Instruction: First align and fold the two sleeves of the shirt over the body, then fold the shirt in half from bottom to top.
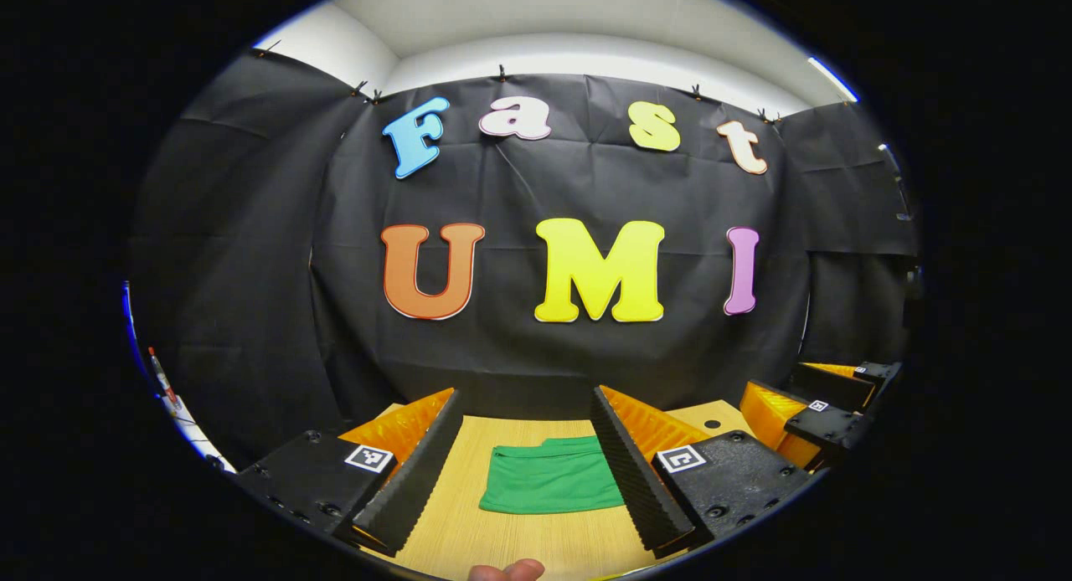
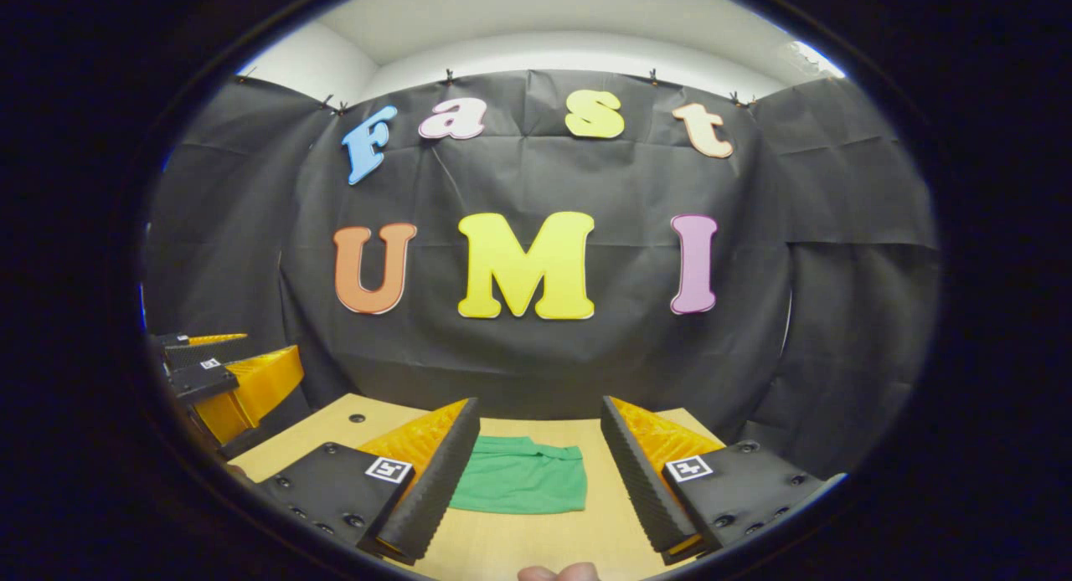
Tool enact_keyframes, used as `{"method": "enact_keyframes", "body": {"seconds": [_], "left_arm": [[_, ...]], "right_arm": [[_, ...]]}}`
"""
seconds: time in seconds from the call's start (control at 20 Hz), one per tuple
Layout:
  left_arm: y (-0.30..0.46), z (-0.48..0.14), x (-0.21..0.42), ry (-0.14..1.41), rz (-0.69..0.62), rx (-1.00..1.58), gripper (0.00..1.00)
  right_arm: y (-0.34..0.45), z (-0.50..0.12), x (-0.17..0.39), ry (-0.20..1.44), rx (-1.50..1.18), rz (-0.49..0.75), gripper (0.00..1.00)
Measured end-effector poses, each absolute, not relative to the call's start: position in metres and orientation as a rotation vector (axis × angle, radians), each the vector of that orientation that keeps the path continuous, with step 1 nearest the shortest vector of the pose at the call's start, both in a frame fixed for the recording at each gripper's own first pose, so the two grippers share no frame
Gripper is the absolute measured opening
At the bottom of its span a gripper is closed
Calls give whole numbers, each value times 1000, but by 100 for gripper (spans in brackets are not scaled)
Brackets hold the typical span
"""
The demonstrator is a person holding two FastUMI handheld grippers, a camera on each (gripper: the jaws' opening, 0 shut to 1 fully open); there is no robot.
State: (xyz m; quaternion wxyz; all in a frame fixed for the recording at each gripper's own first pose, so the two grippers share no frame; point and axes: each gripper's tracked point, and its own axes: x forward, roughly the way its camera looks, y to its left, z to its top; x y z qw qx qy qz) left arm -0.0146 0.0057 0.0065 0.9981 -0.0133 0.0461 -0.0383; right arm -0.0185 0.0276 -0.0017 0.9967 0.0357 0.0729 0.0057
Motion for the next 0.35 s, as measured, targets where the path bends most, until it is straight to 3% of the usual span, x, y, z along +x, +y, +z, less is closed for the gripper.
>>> {"method": "enact_keyframes", "body": {"seconds": [0.25, 0.3, 0.35], "left_arm": [[9, 11, -19, 82, -64, -21, 98], [10, 11, -19, 83, -62, -20, 88], [11, 11, -19, 85, -59, -19, 98]], "right_arm": [[28, 5, -18, 133, 75, 22, 92], [29, 4, -18, 134, 76, 26, 92], [29, 3, -18, 138, 76, 30, 92]]}}
